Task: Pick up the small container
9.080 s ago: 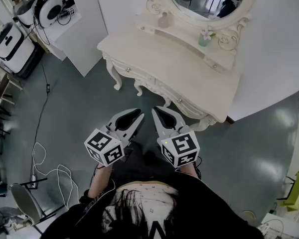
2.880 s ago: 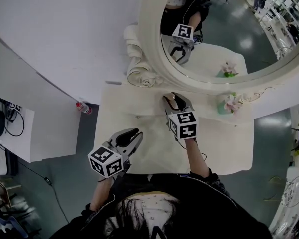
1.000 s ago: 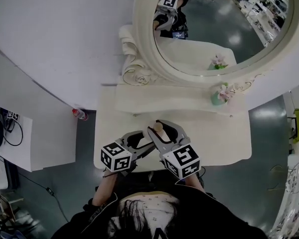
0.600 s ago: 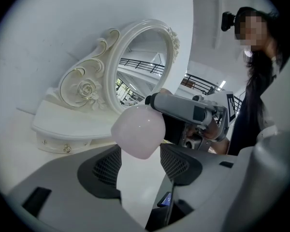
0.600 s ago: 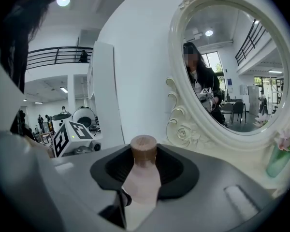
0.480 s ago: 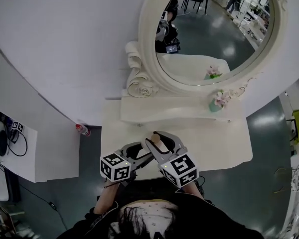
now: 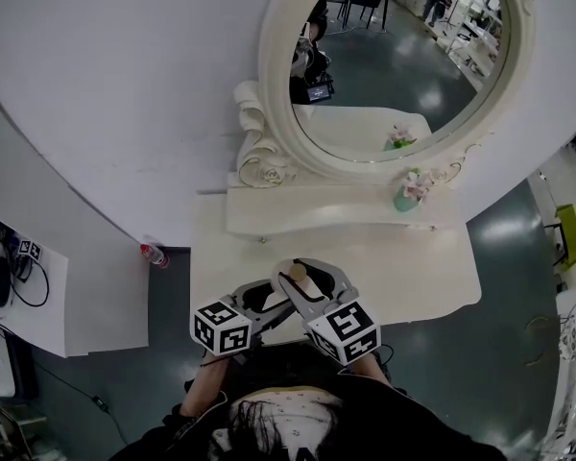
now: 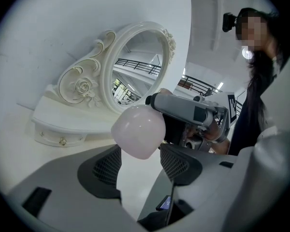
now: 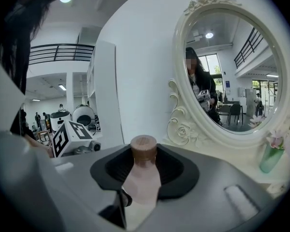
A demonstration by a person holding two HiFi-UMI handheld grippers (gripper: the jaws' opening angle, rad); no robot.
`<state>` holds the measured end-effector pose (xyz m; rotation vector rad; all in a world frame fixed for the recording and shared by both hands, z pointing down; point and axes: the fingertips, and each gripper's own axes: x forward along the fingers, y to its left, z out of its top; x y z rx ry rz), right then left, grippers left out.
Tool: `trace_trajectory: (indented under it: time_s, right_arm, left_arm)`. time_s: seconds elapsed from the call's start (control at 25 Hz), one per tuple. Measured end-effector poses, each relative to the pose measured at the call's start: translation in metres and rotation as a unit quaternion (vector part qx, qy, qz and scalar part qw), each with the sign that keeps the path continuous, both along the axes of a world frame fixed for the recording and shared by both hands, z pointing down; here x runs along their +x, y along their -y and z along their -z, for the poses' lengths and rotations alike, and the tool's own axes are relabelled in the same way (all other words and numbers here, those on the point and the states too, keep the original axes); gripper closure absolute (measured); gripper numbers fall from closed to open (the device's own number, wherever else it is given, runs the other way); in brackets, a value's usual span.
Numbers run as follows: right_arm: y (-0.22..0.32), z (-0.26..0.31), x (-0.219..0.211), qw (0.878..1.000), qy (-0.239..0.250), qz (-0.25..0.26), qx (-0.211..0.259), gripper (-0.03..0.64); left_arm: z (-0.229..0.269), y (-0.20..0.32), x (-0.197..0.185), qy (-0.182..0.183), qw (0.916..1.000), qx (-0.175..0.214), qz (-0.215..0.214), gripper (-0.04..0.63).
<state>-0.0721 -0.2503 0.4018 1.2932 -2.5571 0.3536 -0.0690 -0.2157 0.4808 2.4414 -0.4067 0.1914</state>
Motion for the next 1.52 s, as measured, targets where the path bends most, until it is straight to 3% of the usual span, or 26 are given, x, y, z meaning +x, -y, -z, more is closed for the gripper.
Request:
trace_trajectory:
  time_s: [0.48,0.96,1.52]
  right_arm:
    - [-0.030,0.017,0.042,1.000,0.002,-0.016,0.019,0.469]
    - [-0.135,0.021,0.105,0.999,0.009,-0.028,0.029,0.469]
    - [-0.251,-0.002,0.110,1.000,0.018,-0.010,0.014,0.469]
  left_arm:
    - [0.015,-0.028,0.042,-0.002,0.9999,0.007,-0.010,0.360]
    - [0.019,-0.131,0.104,0.006,0.9996,0.020,-0.018,0.360]
    - [-0.008,-0.250,0.112,0.023,0.9996,-0.013,-0.002,0.357]
